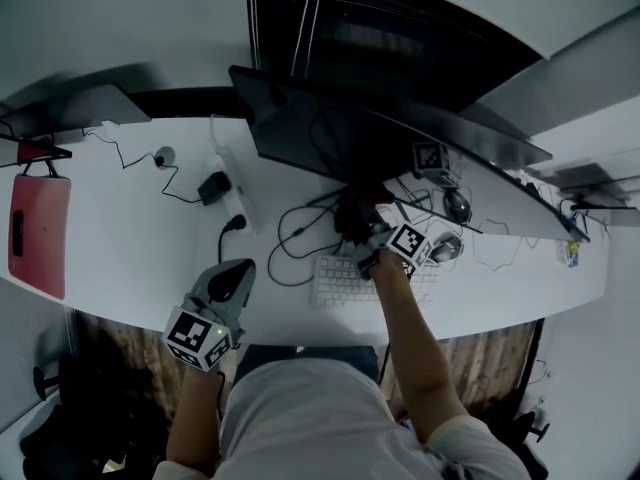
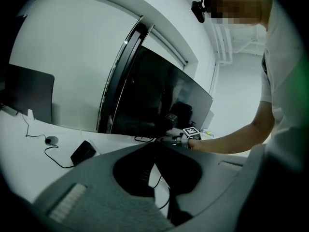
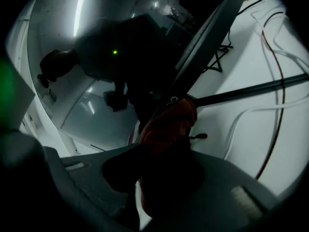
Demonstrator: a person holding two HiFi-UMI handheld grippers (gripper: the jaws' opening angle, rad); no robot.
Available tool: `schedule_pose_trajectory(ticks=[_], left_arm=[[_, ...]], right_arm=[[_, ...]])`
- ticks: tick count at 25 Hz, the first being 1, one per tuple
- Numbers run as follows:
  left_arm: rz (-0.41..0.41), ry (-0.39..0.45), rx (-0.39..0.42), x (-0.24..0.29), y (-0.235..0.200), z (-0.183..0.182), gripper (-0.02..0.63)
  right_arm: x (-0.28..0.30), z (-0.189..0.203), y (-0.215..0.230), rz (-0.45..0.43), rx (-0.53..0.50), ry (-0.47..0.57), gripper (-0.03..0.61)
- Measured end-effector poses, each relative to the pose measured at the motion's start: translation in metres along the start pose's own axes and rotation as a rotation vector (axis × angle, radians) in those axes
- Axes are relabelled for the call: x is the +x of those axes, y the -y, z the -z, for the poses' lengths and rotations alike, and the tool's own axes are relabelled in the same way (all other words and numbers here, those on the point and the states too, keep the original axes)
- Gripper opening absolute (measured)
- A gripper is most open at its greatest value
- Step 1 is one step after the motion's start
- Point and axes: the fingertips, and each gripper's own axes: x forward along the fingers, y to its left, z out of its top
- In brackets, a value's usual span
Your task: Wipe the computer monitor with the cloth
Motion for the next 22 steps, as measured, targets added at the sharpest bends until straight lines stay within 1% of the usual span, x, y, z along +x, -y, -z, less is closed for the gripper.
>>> schedule_pose_trajectory(ticks=[12, 22], left_arm=[[-0.054, 0.027, -0.031, -0.030, -0.041, 0.001, 0.009], [-0.109, 0.045, -0.054, -0.055, -0.067, 0.011, 0.009]], right_arm=[[0.058, 0.042, -0.037, -0.024, -0.028, -0.065, 0.094], [0.109, 0.082, -0.071, -0.071, -0.044, -0.112, 0.094]])
